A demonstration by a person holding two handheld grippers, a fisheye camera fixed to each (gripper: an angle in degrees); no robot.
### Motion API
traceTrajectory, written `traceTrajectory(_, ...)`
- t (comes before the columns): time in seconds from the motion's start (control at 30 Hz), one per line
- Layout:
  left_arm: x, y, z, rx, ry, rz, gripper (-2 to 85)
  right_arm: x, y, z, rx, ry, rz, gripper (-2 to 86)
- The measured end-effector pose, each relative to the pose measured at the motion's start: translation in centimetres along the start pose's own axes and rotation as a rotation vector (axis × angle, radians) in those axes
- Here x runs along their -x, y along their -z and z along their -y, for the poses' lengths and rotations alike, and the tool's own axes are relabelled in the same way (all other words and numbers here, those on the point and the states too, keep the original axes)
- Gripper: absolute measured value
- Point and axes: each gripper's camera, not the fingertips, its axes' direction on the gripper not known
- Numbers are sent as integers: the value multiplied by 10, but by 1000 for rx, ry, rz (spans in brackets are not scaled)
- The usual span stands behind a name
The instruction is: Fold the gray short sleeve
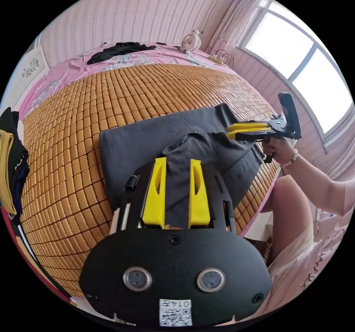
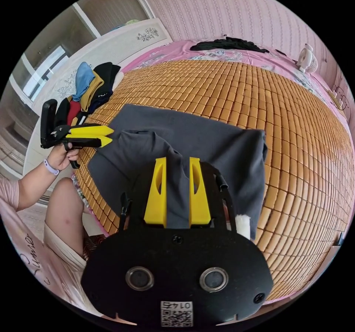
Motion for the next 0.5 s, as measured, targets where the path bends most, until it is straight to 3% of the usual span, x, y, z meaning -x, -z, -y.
traceTrajectory(0.07,-6,-28,8,77,6,50,62,6,-9,0,21,-3,-23,58)
traceTrajectory(0.17,-11,-18,1,22,7,13,9,16,6,-15,-46,60,-3,28)
traceTrajectory(0.37,-42,46,-76,-34,-105,-192,21,59,48,-89,-4,330,137,46)
traceTrajectory(0.5,-60,73,-125,17,-134,-115,40,72,45,-121,97,304,76,71)
